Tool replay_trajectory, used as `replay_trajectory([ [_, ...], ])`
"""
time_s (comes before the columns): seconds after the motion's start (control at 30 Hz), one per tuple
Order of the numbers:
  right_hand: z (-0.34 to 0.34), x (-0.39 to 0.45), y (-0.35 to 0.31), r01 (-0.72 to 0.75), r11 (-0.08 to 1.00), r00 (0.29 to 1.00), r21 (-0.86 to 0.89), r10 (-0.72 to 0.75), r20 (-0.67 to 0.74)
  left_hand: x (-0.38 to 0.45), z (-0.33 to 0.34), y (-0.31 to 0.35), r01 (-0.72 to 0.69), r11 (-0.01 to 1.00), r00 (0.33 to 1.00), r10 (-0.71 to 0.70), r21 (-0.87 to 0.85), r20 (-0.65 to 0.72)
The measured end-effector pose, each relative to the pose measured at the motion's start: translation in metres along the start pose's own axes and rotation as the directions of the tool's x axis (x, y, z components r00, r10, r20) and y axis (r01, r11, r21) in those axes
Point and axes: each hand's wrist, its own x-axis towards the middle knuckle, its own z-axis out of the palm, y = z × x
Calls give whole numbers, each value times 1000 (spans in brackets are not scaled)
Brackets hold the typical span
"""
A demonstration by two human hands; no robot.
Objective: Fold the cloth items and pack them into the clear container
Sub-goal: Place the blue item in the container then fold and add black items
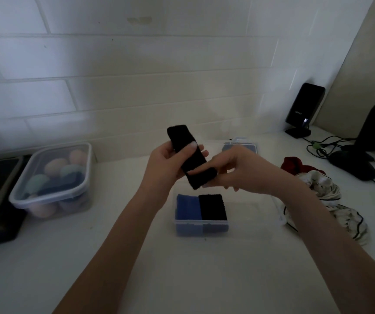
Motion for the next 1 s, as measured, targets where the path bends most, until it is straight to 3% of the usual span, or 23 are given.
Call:
replay_trajectory([
  [0.13,7,3,0,66,995,996,-69,-69,-54,1,-4,-3,-21,999,999,21,26,29],
  [0.3,4,3,-6,98,994,954,-45,-107,-280,-1,-1,-4,-26,984,994,7,175,108],
  [0.4,5,5,-4,80,995,932,-52,-93,-351,-3,3,-6,35,990,991,-52,137,124],
  [0.53,5,5,0,77,997,942,-24,-80,-325,-2,3,-3,156,987,964,-159,29,214],
  [0.73,-1,0,-2,118,993,971,18,-111,-210,-2,-5,3,176,982,939,-148,-63,310],
  [0.87,-3,-2,-1,183,976,976,-120,-195,-94,0,-8,4,176,976,939,-127,-130,319],
  [1.0,1,0,-4,263,938,949,-226,-294,-116,2,-9,2,171,976,949,-125,-138,289],
])
